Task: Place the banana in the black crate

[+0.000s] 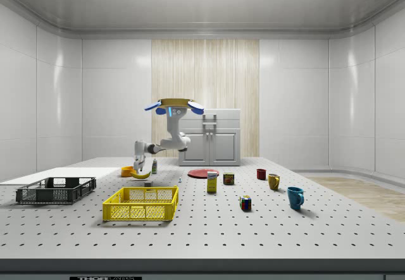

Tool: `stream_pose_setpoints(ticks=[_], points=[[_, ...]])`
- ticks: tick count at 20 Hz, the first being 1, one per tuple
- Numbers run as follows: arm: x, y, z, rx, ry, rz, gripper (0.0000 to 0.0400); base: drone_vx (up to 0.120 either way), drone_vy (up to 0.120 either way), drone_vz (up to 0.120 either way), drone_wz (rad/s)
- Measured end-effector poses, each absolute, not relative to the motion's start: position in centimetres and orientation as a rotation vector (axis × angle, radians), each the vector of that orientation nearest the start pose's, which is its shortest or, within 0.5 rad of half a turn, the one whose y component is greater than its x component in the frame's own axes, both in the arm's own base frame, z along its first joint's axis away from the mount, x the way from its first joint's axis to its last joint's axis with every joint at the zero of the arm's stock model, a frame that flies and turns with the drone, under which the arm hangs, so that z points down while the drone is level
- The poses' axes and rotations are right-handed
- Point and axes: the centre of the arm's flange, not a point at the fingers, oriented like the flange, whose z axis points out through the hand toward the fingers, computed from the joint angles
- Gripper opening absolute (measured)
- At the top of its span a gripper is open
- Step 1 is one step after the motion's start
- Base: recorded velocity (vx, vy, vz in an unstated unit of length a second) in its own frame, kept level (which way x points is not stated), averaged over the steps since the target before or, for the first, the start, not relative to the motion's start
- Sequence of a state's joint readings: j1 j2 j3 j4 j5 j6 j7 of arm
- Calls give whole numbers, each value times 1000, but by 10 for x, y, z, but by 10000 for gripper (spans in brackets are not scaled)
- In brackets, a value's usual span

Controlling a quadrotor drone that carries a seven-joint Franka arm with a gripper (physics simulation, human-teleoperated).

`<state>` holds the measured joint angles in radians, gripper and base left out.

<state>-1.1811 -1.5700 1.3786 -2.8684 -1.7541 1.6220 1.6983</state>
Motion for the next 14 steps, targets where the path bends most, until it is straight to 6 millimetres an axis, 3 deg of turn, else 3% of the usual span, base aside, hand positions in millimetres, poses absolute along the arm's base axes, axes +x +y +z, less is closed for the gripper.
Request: stream_pose_setpoints(ticks=[2, 14], points=[[307, 0, 491, 1, -2, 786, 400, 0, 60, -80, 0], [314, 0, 510, 1, -2, 786, 400, 0, 0, 0, 0]])
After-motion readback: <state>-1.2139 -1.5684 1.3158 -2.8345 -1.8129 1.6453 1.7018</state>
